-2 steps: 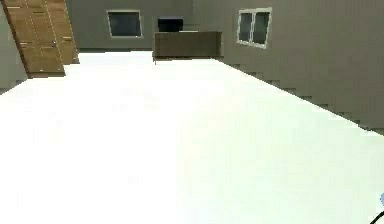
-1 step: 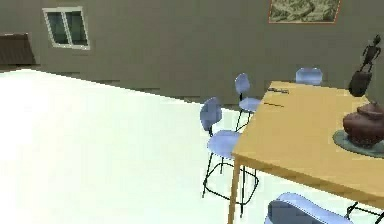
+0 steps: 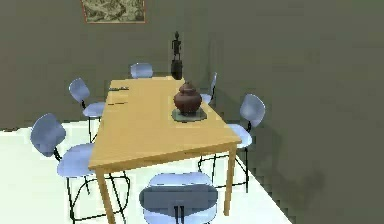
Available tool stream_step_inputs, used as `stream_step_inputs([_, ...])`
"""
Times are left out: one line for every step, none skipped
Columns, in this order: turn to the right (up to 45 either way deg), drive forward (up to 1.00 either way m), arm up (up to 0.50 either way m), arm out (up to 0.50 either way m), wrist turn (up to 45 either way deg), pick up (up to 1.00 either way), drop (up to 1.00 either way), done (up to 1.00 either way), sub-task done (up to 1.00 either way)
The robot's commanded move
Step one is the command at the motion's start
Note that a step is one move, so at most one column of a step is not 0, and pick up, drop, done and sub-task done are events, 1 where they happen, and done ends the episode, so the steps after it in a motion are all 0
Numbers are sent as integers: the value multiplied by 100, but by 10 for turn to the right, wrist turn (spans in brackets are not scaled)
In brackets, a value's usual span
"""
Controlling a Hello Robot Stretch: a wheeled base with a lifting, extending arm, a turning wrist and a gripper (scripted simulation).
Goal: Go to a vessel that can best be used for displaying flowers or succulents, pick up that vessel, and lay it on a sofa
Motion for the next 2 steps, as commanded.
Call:
stream_step_inputs([300, 0, 0, 0, 0, 0, 0, 0, 0])
stream_step_inputs([0, 55, 0, 0, 0, 0, 0, 0, 0])
